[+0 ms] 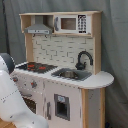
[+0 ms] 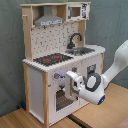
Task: Play with the kitchen
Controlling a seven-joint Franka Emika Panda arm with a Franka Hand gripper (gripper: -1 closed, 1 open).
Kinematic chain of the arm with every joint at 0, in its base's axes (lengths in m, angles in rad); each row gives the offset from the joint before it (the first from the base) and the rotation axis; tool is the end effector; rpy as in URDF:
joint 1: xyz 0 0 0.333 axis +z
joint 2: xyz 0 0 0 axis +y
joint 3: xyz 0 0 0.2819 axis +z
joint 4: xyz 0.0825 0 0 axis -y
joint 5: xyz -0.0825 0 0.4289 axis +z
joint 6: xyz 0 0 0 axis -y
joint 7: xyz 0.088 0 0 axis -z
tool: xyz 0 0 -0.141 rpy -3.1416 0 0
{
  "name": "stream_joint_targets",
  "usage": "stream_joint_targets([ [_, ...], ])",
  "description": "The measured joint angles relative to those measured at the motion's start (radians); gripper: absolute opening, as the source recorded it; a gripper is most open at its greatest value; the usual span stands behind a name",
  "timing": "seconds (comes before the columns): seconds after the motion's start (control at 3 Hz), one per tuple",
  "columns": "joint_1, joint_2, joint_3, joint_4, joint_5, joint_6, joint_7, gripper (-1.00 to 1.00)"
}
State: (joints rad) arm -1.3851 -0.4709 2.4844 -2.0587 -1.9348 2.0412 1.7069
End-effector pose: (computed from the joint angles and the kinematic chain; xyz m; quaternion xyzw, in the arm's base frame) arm 0.3618 0.5357 0.2269 0.5768 0.3467 0.6838 0.2818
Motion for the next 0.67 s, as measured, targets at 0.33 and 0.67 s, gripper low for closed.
stream_joint_targets([
  [0.33,0.0,0.015,-0.017,-0.059,-0.015,-0.039,0.072,1.0],
  [0.67,0.001,0.044,-0.018,-0.129,-0.017,-0.088,0.139,1.0],
])
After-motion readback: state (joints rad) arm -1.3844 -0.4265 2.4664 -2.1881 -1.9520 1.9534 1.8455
